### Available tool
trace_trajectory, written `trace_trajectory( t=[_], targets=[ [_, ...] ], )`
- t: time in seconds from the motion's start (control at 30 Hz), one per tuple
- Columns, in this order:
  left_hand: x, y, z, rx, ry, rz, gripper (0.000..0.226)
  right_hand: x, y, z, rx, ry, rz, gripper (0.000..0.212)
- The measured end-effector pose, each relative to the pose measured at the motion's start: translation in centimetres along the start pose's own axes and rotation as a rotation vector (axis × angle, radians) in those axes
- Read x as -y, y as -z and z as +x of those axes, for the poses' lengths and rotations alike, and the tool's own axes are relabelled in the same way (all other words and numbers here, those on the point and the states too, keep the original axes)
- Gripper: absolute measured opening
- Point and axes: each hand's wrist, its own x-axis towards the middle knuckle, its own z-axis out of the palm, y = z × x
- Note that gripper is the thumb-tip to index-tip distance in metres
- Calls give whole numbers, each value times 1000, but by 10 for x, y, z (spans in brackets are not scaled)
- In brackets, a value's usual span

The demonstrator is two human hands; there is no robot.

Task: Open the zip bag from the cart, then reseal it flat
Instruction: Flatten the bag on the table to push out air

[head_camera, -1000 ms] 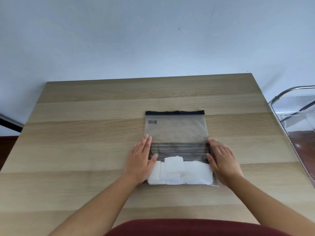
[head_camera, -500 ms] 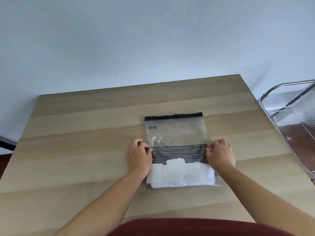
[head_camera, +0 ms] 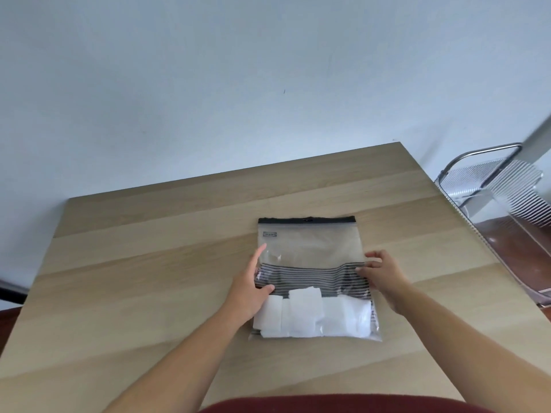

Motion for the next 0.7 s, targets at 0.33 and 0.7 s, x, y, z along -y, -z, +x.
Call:
trace_trajectory(
  t=[0.33,0.7],
  targets=[
    [-1,4,12,126,75,-178,76,7,19,-14,311,175,-228,67],
    [-114,-59,52,227,-37,-64,90,77,143,12,236,326,-320,82]
  ],
)
